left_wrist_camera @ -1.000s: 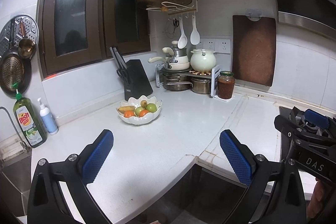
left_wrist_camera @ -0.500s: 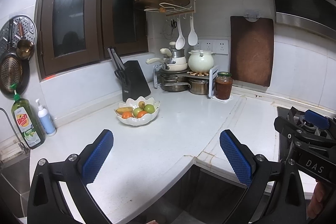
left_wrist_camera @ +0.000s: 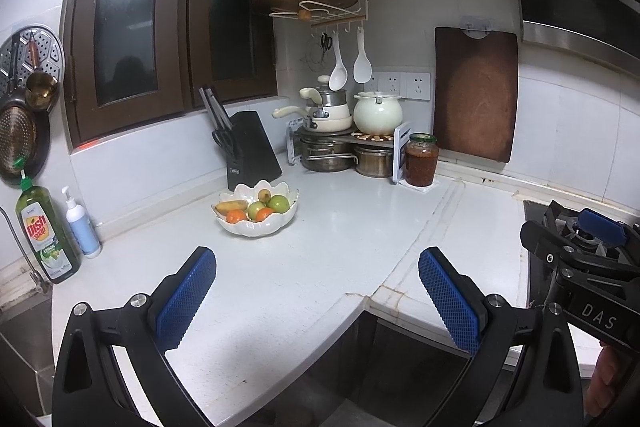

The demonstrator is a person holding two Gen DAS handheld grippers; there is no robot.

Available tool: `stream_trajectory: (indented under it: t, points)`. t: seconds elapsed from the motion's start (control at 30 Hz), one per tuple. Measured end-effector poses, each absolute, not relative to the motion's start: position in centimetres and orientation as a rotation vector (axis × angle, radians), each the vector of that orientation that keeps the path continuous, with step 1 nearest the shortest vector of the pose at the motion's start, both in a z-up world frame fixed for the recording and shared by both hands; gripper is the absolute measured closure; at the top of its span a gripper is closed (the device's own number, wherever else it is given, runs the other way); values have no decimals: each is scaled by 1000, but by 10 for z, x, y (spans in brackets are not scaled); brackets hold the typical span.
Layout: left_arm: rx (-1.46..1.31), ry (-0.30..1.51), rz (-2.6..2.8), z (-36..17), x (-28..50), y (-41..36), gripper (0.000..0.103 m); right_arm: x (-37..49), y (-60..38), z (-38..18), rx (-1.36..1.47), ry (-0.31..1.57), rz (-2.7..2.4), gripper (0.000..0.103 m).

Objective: Organize fruits

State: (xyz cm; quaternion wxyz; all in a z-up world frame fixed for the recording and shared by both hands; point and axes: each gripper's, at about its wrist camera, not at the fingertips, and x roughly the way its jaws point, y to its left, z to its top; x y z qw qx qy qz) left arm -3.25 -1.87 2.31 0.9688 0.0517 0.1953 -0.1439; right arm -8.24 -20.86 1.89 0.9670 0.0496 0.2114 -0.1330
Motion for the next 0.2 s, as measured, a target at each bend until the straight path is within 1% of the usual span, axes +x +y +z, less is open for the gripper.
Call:
stream_trajectory:
  t: [0.2]
  points:
    - [104,395,-289,23,-32,-18,0,-81,-210,19,101,430,-271,15]
